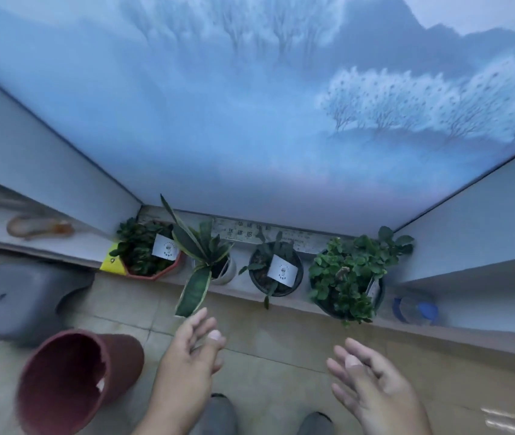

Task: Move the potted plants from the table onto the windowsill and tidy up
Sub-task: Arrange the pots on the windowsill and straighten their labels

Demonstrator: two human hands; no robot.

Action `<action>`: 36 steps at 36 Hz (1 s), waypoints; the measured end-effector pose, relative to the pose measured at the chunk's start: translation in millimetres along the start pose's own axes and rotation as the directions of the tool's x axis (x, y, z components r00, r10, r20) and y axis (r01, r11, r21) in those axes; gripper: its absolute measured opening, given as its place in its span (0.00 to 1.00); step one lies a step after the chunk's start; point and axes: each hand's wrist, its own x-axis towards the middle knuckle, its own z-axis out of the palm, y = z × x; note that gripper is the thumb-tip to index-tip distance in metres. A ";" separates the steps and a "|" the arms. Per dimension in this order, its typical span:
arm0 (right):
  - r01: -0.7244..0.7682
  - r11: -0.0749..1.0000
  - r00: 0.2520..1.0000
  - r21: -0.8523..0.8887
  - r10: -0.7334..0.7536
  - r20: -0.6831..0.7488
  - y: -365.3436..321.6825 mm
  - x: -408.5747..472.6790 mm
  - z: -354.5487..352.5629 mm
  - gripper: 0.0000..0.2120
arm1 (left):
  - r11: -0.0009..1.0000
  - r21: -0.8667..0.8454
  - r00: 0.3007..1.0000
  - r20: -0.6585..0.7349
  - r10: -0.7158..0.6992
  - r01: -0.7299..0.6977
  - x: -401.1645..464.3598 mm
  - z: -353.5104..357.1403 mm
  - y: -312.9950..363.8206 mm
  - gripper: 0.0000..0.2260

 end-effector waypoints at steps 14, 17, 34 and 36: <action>0.101 0.992 0.993 -0.077 -0.096 0.062 39.6 -41.0 118.4 0.07 | 0.982 -0.174 0.996 -0.061 0.064 -0.073 1.1 -99.9 -18.6 0.18; 0.149 0.985 0.988 -0.086 -0.145 0.048 49.0 -56.9 160.1 0.07 | 0.984 -0.165 0.997 0.006 0.075 -0.073 6.6 -141.2 -22.9 0.18; 0.278 0.960 0.957 -0.044 -0.272 0.099 105.2 -31.0 289.5 0.08 | 0.986 -0.147 0.997 -0.010 0.082 -0.082 74.3 -227.5 -79.3 0.21; 0.293 0.955 0.953 -0.040 -0.289 0.094 116.7 -5.1 297.6 0.08 | 0.984 -0.138 0.994 -0.019 0.110 -0.111 99.5 -222.0 -88.3 0.21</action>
